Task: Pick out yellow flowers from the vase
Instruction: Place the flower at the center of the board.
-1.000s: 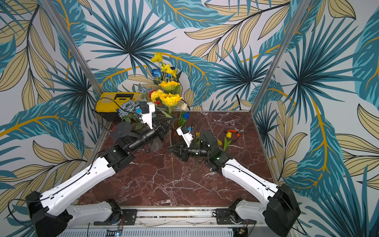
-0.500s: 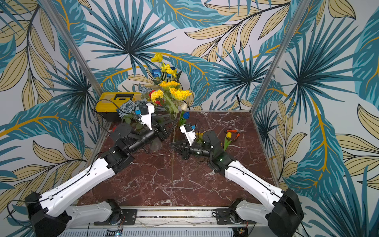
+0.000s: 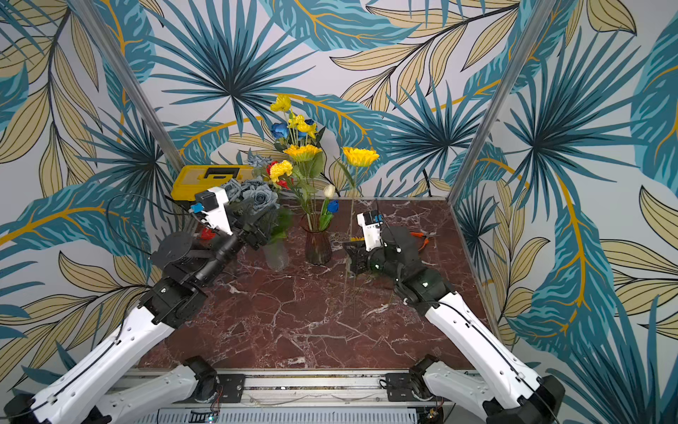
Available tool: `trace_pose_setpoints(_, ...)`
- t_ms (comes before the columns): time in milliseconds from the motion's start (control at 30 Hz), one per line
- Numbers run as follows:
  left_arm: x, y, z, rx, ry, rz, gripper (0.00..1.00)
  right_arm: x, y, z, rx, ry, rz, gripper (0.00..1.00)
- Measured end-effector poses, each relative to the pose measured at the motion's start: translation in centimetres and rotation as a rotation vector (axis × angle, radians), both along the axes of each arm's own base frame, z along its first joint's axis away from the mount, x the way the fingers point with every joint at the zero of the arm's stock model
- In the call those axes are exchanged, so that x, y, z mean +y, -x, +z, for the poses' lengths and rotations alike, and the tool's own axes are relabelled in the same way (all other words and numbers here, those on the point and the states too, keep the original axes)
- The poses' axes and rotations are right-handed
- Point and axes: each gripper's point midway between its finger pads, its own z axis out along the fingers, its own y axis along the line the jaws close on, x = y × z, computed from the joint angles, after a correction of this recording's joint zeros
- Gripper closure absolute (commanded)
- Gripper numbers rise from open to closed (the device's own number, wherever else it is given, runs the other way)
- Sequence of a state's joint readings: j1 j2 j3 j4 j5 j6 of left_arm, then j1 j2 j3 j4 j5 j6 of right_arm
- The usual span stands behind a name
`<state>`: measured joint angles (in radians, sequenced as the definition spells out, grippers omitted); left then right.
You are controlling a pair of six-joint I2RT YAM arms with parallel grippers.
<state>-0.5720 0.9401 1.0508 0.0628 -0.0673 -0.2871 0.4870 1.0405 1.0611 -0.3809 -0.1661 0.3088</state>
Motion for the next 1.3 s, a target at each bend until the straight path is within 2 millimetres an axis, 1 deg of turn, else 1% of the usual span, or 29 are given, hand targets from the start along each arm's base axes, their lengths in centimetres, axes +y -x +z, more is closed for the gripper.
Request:
trace_pose_setpoints(100, 1.6, -1.1, -1.4, 0.070, -0.049, 0.073, 0.18, -3.5, -0.9, -2.5, 0.103, 0.042, -0.099, 1.00)
trace_pose_setpoints(200, 2.2, -1.8, -3.3, 0.137, -0.094, 0.108, 0.17, -5.6, -1.2, -4.8, 0.197, 0.072, -0.159, 1.00)
trace_pose_setpoints(333, 2.5, -2.0, -5.0, 0.192, -0.133, 0.120, 0.17, -6.9, -1.5, -7.9, 0.322, 0.101, -0.188, 1.00)
trace_pose_setpoints(500, 2.8, -1.8, -6.0, 0.223, -0.161, 0.125, 0.16, -8.0, -2.2, -12.9, 0.519, 0.129, -0.216, 1.00)
trace_pose_setpoints(600, 3.0, -1.6, -6.5, 0.232, -0.168, 0.123, 0.16, -8.2, -2.5, -15.8, 0.632, 0.147, -0.219, 1.00)
trace_pose_setpoints(700, 3.2, -1.3, -7.0, 0.244, -0.176, 0.124, 0.16, -8.0, -3.0, -17.7, 0.700, 0.159, -0.211, 1.00)
trace_pose_setpoints(800, 3.2, -1.2, -7.4, 0.252, -0.181, 0.121, 0.16, -7.8, -3.5, -19.2, 0.746, 0.173, -0.205, 1.00)
trace_pose_setpoints(1100, 3.3, -1.0, -8.0, 0.262, -0.188, 0.117, 0.16, -7.3, -4.7, -23.1, 0.857, 0.201, -0.185, 1.00)
trace_pose_setpoints(1300, 3.4, -0.7, -7.7, 0.253, -0.183, 0.118, 0.15, -6.9, -4.9, -24.8, 0.906, 0.197, -0.172, 1.00)
